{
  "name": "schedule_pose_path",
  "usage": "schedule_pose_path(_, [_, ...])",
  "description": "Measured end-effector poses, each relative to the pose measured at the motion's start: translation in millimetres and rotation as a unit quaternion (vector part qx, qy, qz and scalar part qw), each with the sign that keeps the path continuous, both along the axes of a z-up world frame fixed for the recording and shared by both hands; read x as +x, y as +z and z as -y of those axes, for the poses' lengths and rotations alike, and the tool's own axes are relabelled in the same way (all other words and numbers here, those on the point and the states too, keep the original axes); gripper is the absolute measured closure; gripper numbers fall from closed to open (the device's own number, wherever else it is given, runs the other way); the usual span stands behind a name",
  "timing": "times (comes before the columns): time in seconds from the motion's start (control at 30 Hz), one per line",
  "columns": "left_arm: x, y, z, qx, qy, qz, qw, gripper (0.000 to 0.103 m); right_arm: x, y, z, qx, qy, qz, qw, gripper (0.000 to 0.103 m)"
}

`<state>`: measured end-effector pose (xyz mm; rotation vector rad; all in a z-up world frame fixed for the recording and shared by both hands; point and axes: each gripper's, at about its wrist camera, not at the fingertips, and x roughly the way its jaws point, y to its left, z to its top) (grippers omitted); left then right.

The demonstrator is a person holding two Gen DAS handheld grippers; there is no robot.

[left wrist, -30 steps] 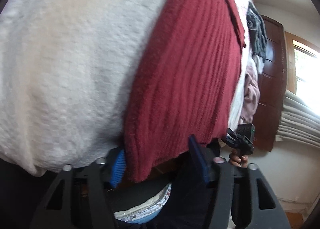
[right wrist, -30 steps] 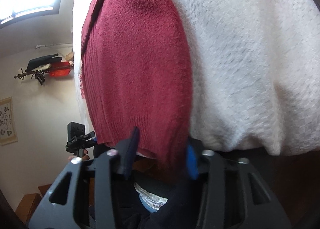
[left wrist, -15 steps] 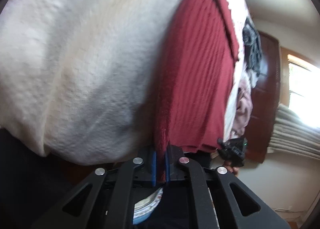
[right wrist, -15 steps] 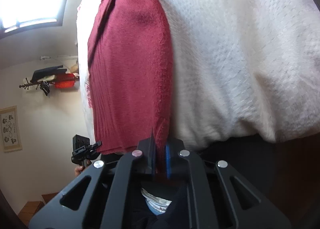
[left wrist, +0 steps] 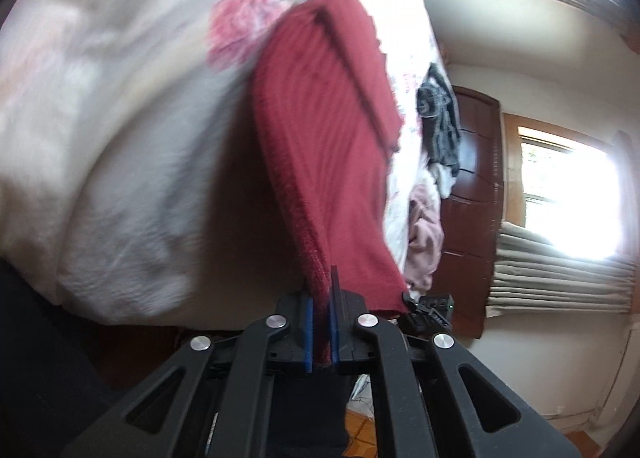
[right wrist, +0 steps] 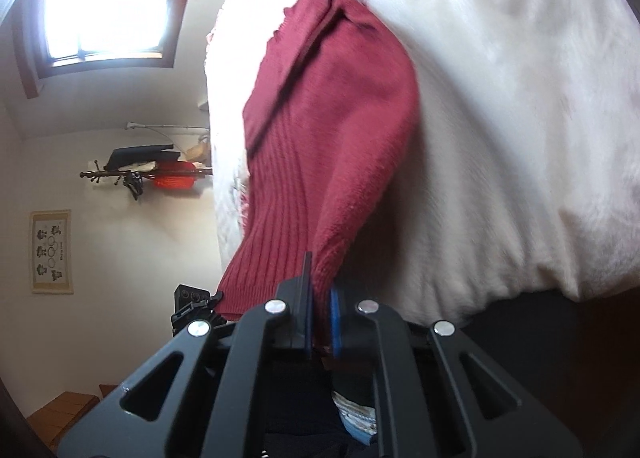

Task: Fold small clothes
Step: 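Grasp the sweater hem with the left tool while the right tool grasps it too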

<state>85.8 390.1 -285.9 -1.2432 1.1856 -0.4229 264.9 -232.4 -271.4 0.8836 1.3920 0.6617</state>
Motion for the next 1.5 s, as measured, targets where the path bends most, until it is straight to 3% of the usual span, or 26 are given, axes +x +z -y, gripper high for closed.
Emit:
schedule_pose_path(0.27, [43,27,-13,0.000,0.009,0.019,0.9998,0.098,40,31,-12,0.014,-0.003,0.028,1.000,0.098])
schedule_pose_path(0.5, [90,26,-30,-0.008,0.025,0.014,0.9996,0.098,90,35,-23,0.009,-0.013,0.029,0.999,0.098])
schedule_pose_path(0.73, [158,-2,-50,-0.003,0.044,-0.020,0.9988,0.098,155,14,-33,-0.009,-0.030,0.008,0.999,0.098])
schedule_pose_path(1.0, [231,-53,-58,0.018,0.049,-0.068,0.9963,0.098,226,-36,-52,-0.046,-0.032,-0.028,0.998,0.098])
schedule_pose_path(1.1, [248,-67,-59,0.024,0.048,-0.076,0.9956,0.097,243,-51,-56,-0.054,-0.030,-0.039,0.997,0.093])
schedule_pose_path(1.27, [256,-67,-66,0.023,0.052,-0.052,0.9970,0.081,255,-63,-47,-0.052,-0.038,-0.052,0.997,0.085])
schedule_pose_path(1.37, [253,-53,-71,0.048,0.054,-0.020,0.9972,0.064,254,-59,-36,-0.045,-0.049,-0.044,0.997,0.070])
schedule_pose_path(1.5, [248,-35,-69,0.112,0.023,0.014,0.9933,0.061,252,-43,-32,-0.085,-0.035,-0.005,0.996,0.069])
